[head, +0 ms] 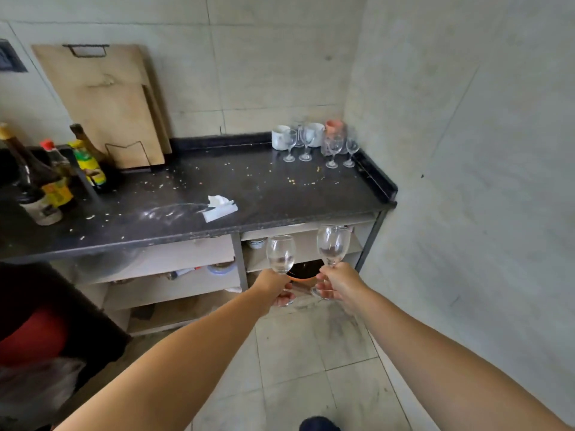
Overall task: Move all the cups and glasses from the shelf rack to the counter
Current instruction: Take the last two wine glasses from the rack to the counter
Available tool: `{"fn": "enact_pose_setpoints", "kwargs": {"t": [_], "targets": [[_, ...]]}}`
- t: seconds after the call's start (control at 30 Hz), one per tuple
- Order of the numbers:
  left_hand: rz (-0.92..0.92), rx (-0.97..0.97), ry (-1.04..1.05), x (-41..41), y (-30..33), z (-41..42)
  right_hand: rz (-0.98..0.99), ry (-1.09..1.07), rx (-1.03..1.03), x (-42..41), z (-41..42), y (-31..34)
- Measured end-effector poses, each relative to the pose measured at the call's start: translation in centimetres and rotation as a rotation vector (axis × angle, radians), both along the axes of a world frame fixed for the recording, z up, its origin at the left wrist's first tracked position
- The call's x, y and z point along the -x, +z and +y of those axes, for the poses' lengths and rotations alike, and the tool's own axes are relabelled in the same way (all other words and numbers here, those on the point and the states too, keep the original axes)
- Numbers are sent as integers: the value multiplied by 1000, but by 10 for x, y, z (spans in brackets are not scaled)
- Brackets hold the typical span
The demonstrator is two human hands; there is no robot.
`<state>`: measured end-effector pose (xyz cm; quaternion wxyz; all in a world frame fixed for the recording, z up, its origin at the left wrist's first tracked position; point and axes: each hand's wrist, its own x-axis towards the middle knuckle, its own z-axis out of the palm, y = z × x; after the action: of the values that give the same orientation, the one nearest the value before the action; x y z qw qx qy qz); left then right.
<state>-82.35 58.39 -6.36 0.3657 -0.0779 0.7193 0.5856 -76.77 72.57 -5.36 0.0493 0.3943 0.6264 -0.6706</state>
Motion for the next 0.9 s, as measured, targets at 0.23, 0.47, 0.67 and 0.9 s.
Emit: {"fn": "enact_pose_setpoints", "kwargs": {"t": [0.23, 0.47, 0.67, 0.9], "targets": [[21, -23, -14, 106, -1, 79, 6, -4, -18, 106, 82, -14], [1, -25, 137, 213, -3, 155, 6, 89, -25, 222, 172, -5], [-30, 24, 198, 284, -21, 191, -81, 125, -51, 303, 211, -18], [24, 71, 195, 383, -46, 217, -23, 116, -170, 396, 238, -41]]}}
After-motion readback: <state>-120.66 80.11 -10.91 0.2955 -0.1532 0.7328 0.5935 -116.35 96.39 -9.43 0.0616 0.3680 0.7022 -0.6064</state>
